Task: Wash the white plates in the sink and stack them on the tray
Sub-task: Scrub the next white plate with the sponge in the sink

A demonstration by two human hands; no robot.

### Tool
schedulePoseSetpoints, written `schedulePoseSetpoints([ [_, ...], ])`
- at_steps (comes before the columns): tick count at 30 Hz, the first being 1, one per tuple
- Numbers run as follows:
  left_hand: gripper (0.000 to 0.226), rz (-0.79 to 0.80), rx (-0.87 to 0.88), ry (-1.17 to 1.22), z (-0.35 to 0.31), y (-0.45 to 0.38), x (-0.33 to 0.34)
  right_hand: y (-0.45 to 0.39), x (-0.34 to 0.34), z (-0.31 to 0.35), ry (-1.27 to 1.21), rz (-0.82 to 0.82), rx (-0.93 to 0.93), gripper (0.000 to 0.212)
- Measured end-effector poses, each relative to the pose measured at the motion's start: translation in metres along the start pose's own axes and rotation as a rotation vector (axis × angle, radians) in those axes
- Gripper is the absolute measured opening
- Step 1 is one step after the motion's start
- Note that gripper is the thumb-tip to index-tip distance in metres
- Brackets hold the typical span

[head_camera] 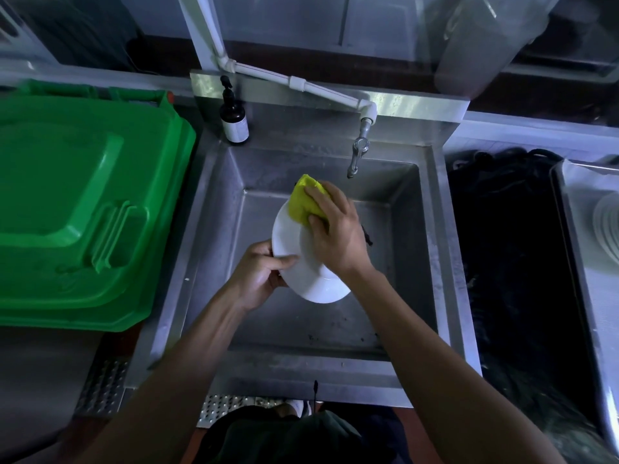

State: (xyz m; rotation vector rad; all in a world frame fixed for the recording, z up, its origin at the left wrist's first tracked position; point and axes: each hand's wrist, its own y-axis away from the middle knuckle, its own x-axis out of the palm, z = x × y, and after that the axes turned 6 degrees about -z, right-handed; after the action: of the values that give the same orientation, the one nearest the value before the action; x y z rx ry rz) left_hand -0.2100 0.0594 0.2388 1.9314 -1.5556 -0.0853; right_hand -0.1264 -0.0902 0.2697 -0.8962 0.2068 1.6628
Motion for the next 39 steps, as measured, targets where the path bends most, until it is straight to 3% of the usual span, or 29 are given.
schedulePoseSetpoints([
  [9,0.019,-0.038,0.065,-0.015,-0.006,-0.006,0.003,0.022,0.015,0.012,-0.056,0.019,-0.176,0.053],
  [15,0.023,-0.042,0.058,-0.065,-0.007,-0.002,0.001,0.005,0.013,0.007,-0.03,0.062,-0.19,0.048],
  [19,0.041,-0.043,0.043,-0.025,-0.01,0.002,0.0,-0.011,0.013,-0.001,-0.081,0.005,-0.07,0.043],
  [25,0.04,-0.074,0.076,0.104,-0.009,0.004,0.002,-0.019,0.007,-0.027,-0.165,-0.096,0.176,0.043],
  [32,0.042,-0.125,0.076,0.135,0.0,0.001,0.012,0.007,0.007,-0.033,-0.162,-0.123,0.279,0.045],
  [39,0.029,-0.207,0.057,0.223,0.002,-0.008,0.017,0.037,0.02,-0.014,-0.21,-0.105,0.326,0.047],
])
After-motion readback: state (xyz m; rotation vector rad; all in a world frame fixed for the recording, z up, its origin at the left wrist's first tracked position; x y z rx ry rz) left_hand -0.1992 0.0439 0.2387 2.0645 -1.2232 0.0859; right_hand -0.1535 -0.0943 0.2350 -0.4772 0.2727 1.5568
